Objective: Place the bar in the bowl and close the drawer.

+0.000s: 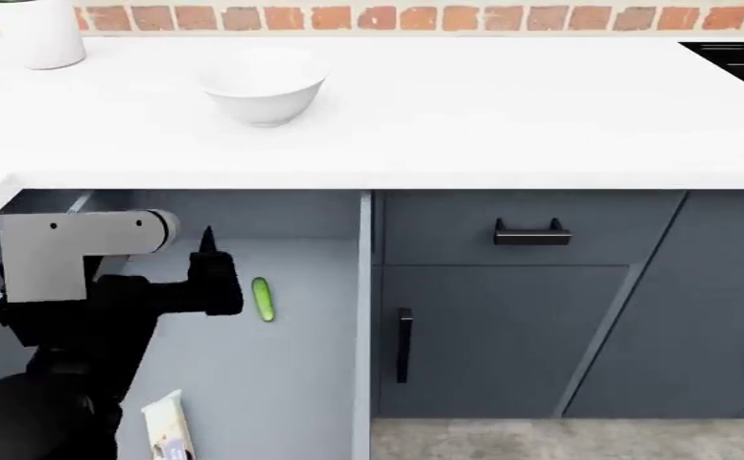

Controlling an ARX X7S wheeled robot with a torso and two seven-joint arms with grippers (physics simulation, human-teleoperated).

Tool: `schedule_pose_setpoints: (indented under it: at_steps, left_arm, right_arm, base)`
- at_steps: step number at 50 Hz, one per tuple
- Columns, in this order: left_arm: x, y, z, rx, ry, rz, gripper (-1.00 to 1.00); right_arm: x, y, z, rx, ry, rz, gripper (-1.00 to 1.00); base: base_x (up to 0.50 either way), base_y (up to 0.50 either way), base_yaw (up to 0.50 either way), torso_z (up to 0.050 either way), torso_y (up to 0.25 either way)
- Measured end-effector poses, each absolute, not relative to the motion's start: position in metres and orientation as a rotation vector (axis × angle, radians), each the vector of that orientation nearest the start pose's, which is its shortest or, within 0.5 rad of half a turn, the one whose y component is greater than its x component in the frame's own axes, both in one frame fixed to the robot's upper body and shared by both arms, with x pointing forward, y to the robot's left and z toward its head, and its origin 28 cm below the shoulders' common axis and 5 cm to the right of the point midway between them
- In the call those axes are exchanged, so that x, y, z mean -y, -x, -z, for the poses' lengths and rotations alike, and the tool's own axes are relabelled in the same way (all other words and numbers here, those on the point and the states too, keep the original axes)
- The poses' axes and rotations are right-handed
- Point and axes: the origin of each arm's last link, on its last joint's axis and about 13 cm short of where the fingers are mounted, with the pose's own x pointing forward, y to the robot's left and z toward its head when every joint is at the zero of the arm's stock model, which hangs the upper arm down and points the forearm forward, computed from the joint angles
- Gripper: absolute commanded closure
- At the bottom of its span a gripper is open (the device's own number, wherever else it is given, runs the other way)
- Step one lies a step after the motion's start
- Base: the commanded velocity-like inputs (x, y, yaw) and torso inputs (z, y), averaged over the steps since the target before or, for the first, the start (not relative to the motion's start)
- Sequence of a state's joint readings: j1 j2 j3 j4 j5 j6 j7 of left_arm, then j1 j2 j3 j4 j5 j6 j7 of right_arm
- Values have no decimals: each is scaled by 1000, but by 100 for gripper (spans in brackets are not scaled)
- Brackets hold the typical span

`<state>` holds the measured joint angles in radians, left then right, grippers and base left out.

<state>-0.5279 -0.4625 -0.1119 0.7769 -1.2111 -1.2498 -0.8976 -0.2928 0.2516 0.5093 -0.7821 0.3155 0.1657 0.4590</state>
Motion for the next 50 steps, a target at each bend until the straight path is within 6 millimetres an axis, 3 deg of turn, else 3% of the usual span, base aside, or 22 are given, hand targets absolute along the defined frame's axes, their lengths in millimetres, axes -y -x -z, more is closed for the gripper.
schedule_pose_setpoints:
  at_steps: [14, 33, 50]
  left_arm:
    - [-233, -214, -219, -325, -163, -23, -100]
    - [-240, -216, -225, -579, -171, -51, -100]
    - [-239, -223, -212, -821, -214, -115, -100]
  right_arm:
    - [198, -130, -135, 415, 40, 644, -100]
    - [195, -137, -136, 403, 45, 607, -100]
    - [193, -150, -130, 377, 39, 577, -100]
  base:
    - [0, 0, 0, 0, 0]
    - [0, 0, 0, 0, 0]
    - [6, 0, 0, 0, 0]
